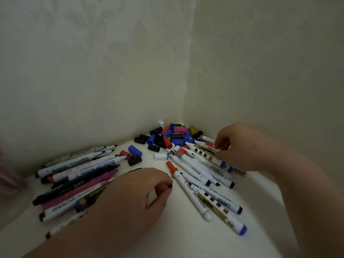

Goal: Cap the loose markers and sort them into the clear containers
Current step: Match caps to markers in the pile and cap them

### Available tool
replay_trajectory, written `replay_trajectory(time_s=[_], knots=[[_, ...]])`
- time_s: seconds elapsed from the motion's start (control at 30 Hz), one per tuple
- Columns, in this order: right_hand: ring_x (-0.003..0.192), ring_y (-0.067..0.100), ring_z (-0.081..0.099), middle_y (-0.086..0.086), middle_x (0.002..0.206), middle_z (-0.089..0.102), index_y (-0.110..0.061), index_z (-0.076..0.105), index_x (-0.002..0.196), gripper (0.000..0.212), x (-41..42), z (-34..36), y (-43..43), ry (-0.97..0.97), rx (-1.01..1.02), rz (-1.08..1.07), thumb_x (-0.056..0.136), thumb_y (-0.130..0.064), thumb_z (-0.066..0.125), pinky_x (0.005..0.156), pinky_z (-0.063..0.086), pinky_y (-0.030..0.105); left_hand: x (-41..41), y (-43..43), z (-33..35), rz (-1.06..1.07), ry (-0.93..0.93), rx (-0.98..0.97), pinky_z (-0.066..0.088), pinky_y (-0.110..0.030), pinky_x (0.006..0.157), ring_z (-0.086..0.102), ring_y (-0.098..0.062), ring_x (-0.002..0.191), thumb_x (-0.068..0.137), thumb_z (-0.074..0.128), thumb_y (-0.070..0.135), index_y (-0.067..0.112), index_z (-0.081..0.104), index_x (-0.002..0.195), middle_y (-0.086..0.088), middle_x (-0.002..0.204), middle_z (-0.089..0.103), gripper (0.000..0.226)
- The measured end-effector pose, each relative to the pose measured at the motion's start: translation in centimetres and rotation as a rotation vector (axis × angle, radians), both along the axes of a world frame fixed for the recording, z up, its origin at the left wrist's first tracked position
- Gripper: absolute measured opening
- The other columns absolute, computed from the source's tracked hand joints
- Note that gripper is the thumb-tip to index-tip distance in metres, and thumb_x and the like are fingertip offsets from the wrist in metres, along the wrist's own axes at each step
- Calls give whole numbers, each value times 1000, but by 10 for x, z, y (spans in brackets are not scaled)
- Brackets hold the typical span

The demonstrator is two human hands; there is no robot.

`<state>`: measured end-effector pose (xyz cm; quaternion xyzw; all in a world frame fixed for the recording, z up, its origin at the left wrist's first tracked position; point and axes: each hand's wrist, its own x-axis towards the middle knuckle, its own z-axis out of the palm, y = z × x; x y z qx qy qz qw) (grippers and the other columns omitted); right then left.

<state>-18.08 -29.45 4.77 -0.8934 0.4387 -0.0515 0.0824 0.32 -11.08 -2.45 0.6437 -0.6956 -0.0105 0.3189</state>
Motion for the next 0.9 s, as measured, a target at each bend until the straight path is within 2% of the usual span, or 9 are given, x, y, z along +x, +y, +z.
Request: replay_trajectory(time_s=[0.1,0.17,0.27,0.37,0.43,0.53,0.67,0.8,0.9], knots=[[78,6,57,-9,90,61,-29,66,98,11,6,-6,0,55,7,-5,88,-26,68,61,44,19,5,-2,1,90,31,-30,41,-10,54,50,13,70,81,73,27,36,69,91,33,67,45,14],[80,9,59,-8,92,62,-28,67,100,12,7,-8,0,49,13,-15,89,-23,67,65,48,22,10,-2,2,144,12,15,29,-10,48,48,17,72,74,82,25,37,67,93,36,69,41,27],[84,11,61,-7,98,65,-28,70,102,14,11,-13,-2,-29,11,6,91,-21,65,73,51,25,12,-3,-1,139,-56,62,30,-9,56,47,20,81,78,81,36,42,66,104,37,83,42,30],[85,10,60,-8,99,66,-27,71,103,14,16,-21,-4,-77,7,32,91,-22,66,73,49,23,8,-5,2,87,-130,107,39,-10,74,48,9,92,93,58,52,48,59,124,32,110,44,31],[83,9,60,-8,97,66,-27,70,101,12,17,-23,-5,-95,-3,44,90,-24,67,70,47,21,4,-8,5,76,-169,161,38,-10,91,45,6,107,99,44,53,50,51,133,31,124,44,35],[79,5,58,-10,91,64,-30,66,89,6,12,-13,-4,-129,-32,18,90,-25,68,62,42,18,4,-11,6,66,-179,183,35,-13,100,43,5,119,103,39,49,47,50,137,28,133,48,36],[75,7,60,-7,87,68,-32,65,76,20,-6,2,-6,35,-32,-114,88,-16,67,61,45,22,8,-10,4,105,-178,162,35,-14,102,45,4,118,101,43,51,44,54,129,26,128,53,31],[63,4,62,-9,77,71,-29,74,80,7,-9,2,-4,219,34,-131,83,-23,74,54,45,19,3,-10,8,137,-182,177,34,-10,83,47,2,96,100,46,52,45,47,106,25,103,51,9],[44,1,61,-6,63,73,-24,78,85,5,-3,-3,-2,297,127,-112,84,-26,73,47,44,15,0,-9,10,170,-199,202,32,-10,66,41,1,77,100,48,49,42,40,95,21,85,41,12]])
